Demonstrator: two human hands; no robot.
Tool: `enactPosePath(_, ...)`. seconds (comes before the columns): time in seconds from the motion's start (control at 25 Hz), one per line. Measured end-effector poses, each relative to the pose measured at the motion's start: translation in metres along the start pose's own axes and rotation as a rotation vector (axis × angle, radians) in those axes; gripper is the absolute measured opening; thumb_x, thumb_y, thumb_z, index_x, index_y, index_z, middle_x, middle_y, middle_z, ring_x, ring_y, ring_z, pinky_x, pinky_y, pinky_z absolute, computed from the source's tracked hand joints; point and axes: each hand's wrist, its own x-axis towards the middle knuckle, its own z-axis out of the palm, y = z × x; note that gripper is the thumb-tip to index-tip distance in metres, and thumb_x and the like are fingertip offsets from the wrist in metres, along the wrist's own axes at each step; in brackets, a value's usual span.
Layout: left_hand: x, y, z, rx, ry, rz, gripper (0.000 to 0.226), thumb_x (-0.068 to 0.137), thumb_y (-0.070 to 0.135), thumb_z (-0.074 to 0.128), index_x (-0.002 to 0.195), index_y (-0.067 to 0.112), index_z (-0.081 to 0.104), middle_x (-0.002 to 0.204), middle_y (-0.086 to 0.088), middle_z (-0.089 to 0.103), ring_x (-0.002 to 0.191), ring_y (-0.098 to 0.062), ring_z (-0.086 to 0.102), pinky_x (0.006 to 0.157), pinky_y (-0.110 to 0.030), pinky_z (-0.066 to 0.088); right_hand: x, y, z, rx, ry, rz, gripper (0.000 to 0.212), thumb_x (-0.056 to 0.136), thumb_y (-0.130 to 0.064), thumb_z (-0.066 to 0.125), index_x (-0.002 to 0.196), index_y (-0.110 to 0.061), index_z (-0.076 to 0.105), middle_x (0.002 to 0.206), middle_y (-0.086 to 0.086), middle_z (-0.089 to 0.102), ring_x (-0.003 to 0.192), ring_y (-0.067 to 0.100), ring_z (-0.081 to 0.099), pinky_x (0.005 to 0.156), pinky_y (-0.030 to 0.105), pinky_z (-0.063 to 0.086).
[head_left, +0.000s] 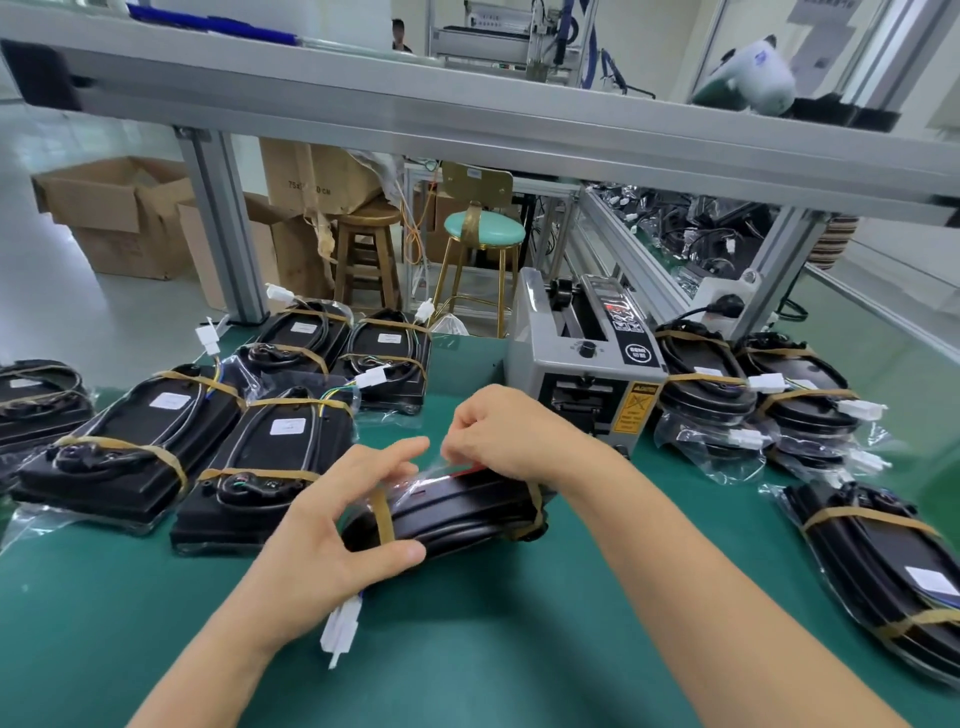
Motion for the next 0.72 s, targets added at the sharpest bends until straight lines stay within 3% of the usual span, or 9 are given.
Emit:
enactPosePath(0.08,0.003,0.000,-0.003,0.110,-0.087,0.046,0.070,0.063,0.016,0.077,0.124,0.044,0.058,0.110,0.007,0.054,0.116,-0.012,0.051,0.098,-0.010,0.033,0.001,-0.002,-0.004,0.071,-0.031,0.042,0.022,0.079,-0.020,0.064,0.074,0.002,0.063,0.070,0.010,0.050,0.067,0.020,0.043,0.065,0.031,0.037)
enactPosePath(0.16,0.008,0.000,-0.004,0.180,-0.068,0.053,0.068,0.059,0.014,0.077,0.118,0.045,0.061,0.110,0.010,0.054,0.113,-0.011,0.052,0.095,-0.008,0.033,-0.006,0.001,-0.003,0.167,0.054,0.002,0.025,0.085,-0.025,0.065,0.073,-0.003,0.065,0.072,0.010,0.060,0.070,0.019,0.051,0.075,0.033,0.040)
enactPosePath(0.2,0.009,0.001,-0.003,0.195,-0.029,0.054,0.068,0.056,0.015,0.078,0.115,0.046,0.063,0.110,0.011,0.055,0.109,-0.009,0.054,0.092,-0.006,0.033,-0.013,0.006,0.003,0.197,0.186,-0.057,0.027,0.089,-0.028,0.062,0.073,-0.007,0.064,0.077,0.008,0.064,0.075,0.018,0.055,0.080,0.035,0.038)
enactPosePath(0.28,0.007,0.002,0.000,0.235,0.068,0.063,0.070,0.051,0.019,0.080,0.113,0.046,0.064,0.111,0.013,0.057,0.104,-0.004,0.056,0.089,-0.003,0.033,-0.032,0.024,0.021,0.333,0.603,-0.129,0.022,0.092,-0.027,0.058,0.074,-0.018,0.066,0.086,-0.003,0.066,0.087,0.009,0.058,0.087,0.031,0.037)
enactPosePath(0.36,0.001,-0.001,0.004,0.288,0.186,0.057,0.074,0.047,0.024,0.087,0.113,0.048,0.063,0.112,0.015,0.057,0.101,0.002,0.056,0.088,0.000,0.031,-0.047,0.049,0.035,0.544,0.877,0.028,0.019,0.090,-0.024,0.060,0.073,-0.028,0.067,0.088,-0.011,0.064,0.084,0.001,0.056,0.081,0.026,0.042)
enactPosePath(0.48,-0.002,-0.004,0.016,0.316,0.293,0.046,0.081,0.044,0.013,0.095,0.113,0.043,0.065,0.113,0.018,0.059,0.103,0.005,0.055,0.090,0.000,0.031,-0.041,0.081,0.032,0.796,0.878,0.337,0.014,0.090,-0.023,0.061,0.081,-0.027,0.071,0.093,-0.002,0.069,0.083,0.009,0.059,0.074,0.023,0.044)
enactPosePath(0.56,-0.001,-0.003,0.026,0.313,0.297,0.060,0.080,0.044,0.003,0.093,0.110,0.039,0.065,0.113,0.023,0.059,0.106,0.008,0.054,0.093,-0.001,0.031,-0.026,0.089,0.021,0.882,0.932,0.419,0.015,0.090,-0.018,0.062,0.080,-0.015,0.073,0.093,0.006,0.071,0.091,0.026,0.062,0.082,0.032,0.050)
enactPosePath(0.64,-0.001,-0.002,0.031,0.321,0.302,0.062,0.081,0.043,-0.001,0.092,0.107,0.040,0.064,0.112,0.027,0.059,0.107,0.010,0.053,0.095,-0.002,0.031,-0.014,0.091,0.016,0.912,0.983,0.469,0.015,0.088,-0.015,0.062,0.079,-0.004,0.067,0.094,0.008,0.069,0.100,0.029,0.060,0.088,0.041,0.051)
enactPosePath(0.72,-0.002,-0.003,0.031,0.315,0.330,0.051,0.080,0.044,0.000,0.092,0.107,0.040,0.063,0.112,0.027,0.059,0.106,0.010,0.053,0.095,-0.002,0.032,-0.005,0.093,0.015,0.920,0.986,0.483,0.019,0.088,-0.018,0.065,0.071,-0.010,0.068,0.083,0.000,0.070,0.094,0.028,0.064,0.076,0.038,0.053)
